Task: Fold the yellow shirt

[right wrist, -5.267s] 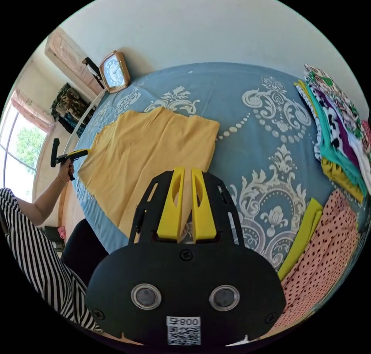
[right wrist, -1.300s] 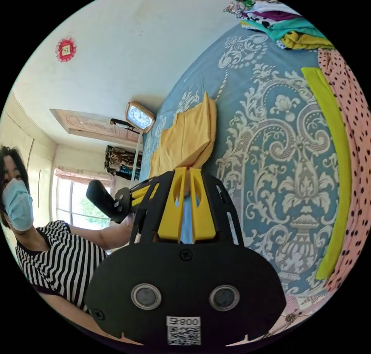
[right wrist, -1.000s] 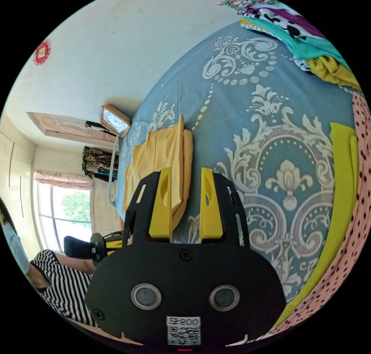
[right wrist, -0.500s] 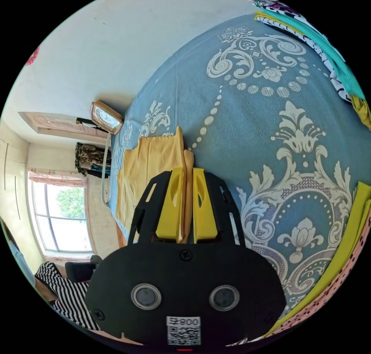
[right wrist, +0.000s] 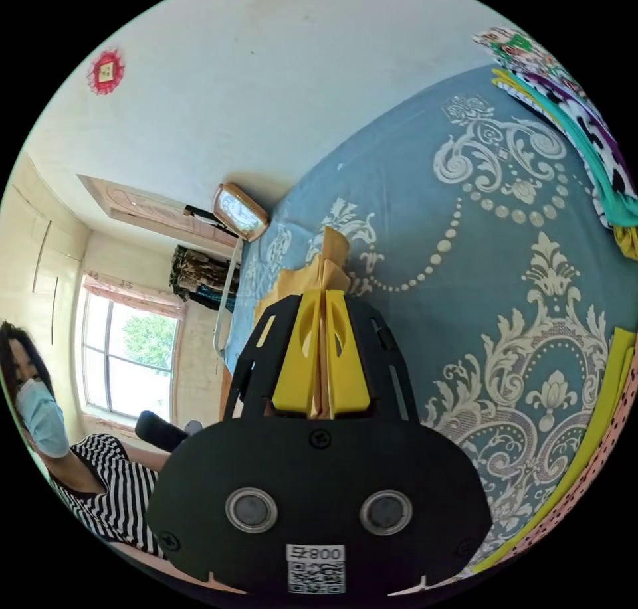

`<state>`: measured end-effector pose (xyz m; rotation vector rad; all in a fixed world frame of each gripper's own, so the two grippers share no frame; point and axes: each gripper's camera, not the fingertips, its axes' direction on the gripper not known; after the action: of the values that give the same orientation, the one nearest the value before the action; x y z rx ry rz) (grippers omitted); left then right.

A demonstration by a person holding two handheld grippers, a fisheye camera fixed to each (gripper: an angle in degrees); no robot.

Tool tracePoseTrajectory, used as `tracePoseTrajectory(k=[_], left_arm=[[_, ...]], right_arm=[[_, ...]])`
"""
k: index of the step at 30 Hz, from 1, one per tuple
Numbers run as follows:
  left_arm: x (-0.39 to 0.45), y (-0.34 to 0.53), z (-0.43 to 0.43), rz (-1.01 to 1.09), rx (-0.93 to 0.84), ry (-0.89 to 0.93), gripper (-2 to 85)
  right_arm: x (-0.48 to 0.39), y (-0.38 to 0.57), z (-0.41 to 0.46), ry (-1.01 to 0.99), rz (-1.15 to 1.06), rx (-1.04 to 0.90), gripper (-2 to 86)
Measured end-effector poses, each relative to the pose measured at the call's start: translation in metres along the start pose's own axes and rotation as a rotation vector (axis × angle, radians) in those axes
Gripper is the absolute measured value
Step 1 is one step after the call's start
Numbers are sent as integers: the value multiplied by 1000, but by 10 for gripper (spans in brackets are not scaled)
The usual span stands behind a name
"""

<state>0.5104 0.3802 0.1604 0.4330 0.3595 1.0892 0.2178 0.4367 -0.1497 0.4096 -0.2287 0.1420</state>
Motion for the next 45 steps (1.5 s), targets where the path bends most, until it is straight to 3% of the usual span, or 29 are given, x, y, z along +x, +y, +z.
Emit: tracePoseTrajectory(k=[7,17,33,41,45], left_arm=[[-107,75,-122,-265,208,19,10],[-252,231,-226,-693,411,100,11],[-370,392,-274,-1078,583,229,11],[-405,431,-280,-1158,589,262,15],[-408,449,-286,-1177,648,288,17]], right_arm=[[-62,-15,97,-135,-124,-18,7],[-141,-8,322,-178,-267,-225,6],[-152,63,599,-42,-305,-505,8],[-129,95,671,-19,-270,-567,18],[-128,112,661,-80,-314,-536,20]])
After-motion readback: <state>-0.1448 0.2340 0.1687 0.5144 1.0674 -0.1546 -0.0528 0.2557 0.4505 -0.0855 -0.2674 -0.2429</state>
